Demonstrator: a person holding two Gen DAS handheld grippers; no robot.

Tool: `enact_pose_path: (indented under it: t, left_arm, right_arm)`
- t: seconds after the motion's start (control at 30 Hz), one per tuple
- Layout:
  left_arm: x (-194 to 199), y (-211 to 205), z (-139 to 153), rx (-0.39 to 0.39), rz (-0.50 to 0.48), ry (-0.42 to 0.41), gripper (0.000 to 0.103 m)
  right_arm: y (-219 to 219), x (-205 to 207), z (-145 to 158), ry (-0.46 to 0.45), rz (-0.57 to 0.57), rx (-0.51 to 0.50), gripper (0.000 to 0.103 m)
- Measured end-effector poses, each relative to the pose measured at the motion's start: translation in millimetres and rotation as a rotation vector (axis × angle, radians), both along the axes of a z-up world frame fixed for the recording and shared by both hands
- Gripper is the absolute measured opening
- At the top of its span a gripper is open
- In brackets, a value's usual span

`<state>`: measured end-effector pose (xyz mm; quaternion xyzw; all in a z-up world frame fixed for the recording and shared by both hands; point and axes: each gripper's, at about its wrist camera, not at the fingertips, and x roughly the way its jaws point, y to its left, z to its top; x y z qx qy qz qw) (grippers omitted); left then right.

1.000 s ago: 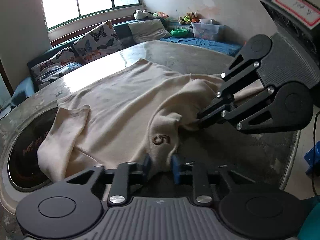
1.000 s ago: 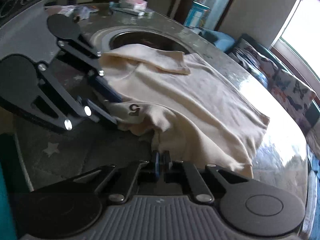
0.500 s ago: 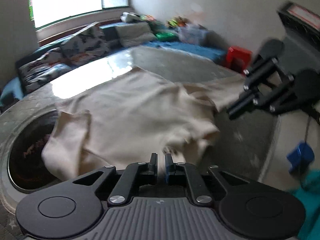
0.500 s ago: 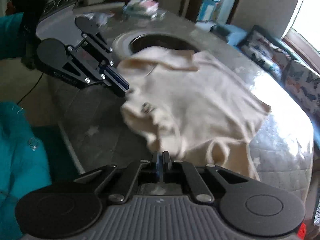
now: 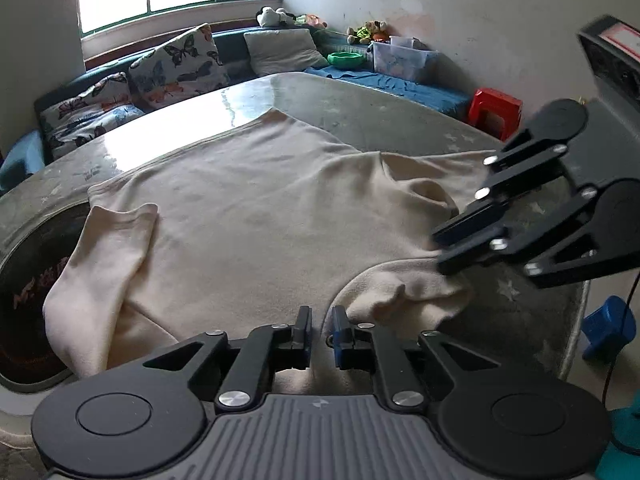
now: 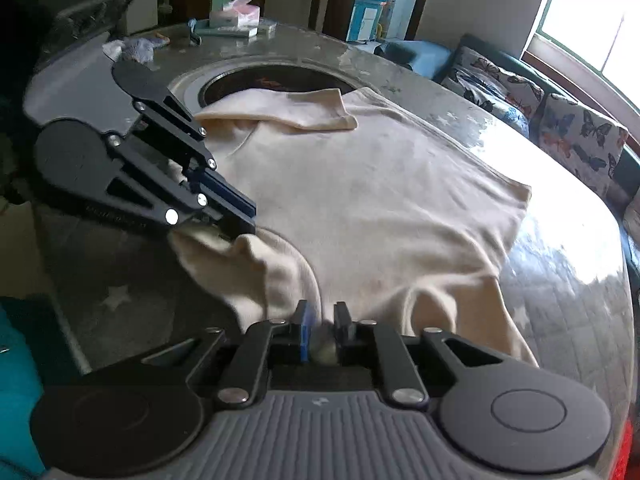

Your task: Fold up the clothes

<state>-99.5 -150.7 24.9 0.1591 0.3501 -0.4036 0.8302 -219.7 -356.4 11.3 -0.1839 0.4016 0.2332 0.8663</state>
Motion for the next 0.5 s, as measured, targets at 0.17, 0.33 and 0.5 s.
enact_pose_path:
  t: [0.17, 0.33, 0.5]
  left_arm:
    - [6.6, -15.5, 16.7, -0.047, 0.007, -0.026, 0.027]
    - [2.6, -52.4, 12.3, -0.058, -0.049, -0.011, 0.028]
    - [-2.3, -79.2, 3.7, -0.057, -0.093, 0.015, 0.028]
  right_arm:
    - [-40.8, -19.8, 21.2, -0.043, -0.144, 0.029, 0.018]
    - [-96.3, -27.0, 18.8, -0.053, -0.384, -0.029, 0.021]
    - [-163.1, -35.4, 7.6, -0.046, -0.659, -0.039, 0.032]
